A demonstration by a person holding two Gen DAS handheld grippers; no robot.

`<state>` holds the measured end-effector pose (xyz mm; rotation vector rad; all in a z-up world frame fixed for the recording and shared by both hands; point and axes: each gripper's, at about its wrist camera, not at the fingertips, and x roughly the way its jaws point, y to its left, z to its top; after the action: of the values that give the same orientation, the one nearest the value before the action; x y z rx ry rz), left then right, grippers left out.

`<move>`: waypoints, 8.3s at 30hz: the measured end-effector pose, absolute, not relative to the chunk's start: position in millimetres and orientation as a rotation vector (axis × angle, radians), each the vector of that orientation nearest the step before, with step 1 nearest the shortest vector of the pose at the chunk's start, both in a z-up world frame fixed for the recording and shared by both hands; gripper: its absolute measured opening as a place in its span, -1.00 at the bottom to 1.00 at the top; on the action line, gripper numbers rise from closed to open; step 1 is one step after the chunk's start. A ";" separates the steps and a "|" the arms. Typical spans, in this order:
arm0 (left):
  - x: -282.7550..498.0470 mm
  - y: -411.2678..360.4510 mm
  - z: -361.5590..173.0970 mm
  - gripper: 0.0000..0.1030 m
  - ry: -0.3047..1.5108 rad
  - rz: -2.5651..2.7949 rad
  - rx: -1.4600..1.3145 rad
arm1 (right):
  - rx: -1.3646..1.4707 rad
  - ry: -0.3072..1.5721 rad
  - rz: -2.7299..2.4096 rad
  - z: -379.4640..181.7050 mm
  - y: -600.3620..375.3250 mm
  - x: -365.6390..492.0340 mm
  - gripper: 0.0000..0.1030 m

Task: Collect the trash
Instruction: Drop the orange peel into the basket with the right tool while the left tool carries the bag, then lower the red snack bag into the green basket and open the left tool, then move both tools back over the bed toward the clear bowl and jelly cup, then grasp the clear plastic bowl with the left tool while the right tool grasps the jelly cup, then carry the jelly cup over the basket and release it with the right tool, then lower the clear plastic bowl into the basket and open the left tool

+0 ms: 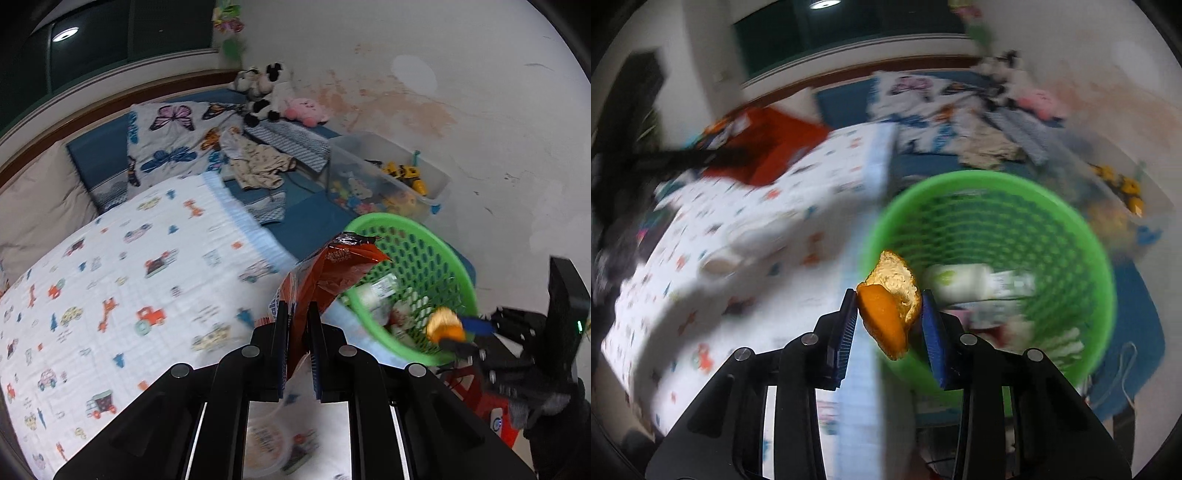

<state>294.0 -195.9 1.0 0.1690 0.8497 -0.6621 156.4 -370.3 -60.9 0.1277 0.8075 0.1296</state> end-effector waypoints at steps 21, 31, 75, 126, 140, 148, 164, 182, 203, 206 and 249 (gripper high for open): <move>280.1 -306.5 -16.6 -0.79 0.926 -0.806 0.205 | 0.350 0.769 -0.069 -66.3 -465.2 157.7 0.12; 273.2 -350.9 -50.1 -0.75 1.012 -0.838 0.231 | 0.374 0.697 -0.108 -47.5 -486.7 124.7 0.25; 288.8 -136.8 -44.0 0.60 0.974 -0.579 0.146 | 0.272 0.732 0.104 -39.6 -370.6 143.6 0.44; 308.9 -140.0 -68.4 0.72 0.918 -0.568 0.231 | 0.207 0.841 0.190 -68.8 -321.3 173.9 0.44; 304.5 -67.4 -17.3 0.72 0.832 -0.452 0.131 | 0.067 0.864 0.361 -72.3 -228.8 186.4 0.49; 301.0 -37.6 -13.6 0.72 0.821 -0.417 0.106 | -0.058 0.878 0.398 -80.7 -174.8 202.3 0.49; 298.7 -24.7 -16.8 0.72 0.831 -0.408 0.079 | -0.149 0.896 0.359 -98.4 -148.8 217.0 0.35; 286.8 -100.0 -7.1 0.72 0.819 -0.526 0.120 | 0.051 0.803 0.184 -54.2 -270.0 179.5 0.35; 271.0 -232.0 -5.9 0.72 0.828 -0.701 0.203 | 0.239 0.817 -0.156 -78.1 -442.9 170.3 0.36; 269.6 -247.0 -9.2 0.72 0.843 -0.720 0.208 | 0.250 0.805 -0.161 -75.9 -448.1 163.3 0.37; 240.7 -270.0 -23.8 0.81 0.897 -0.765 0.164 | 0.338 0.688 -0.117 -44.5 -433.4 73.2 0.47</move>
<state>240.7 -270.0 -23.8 0.1637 0.8965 -0.7650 73.2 -433.4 -44.5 0.3378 0.6875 -0.1172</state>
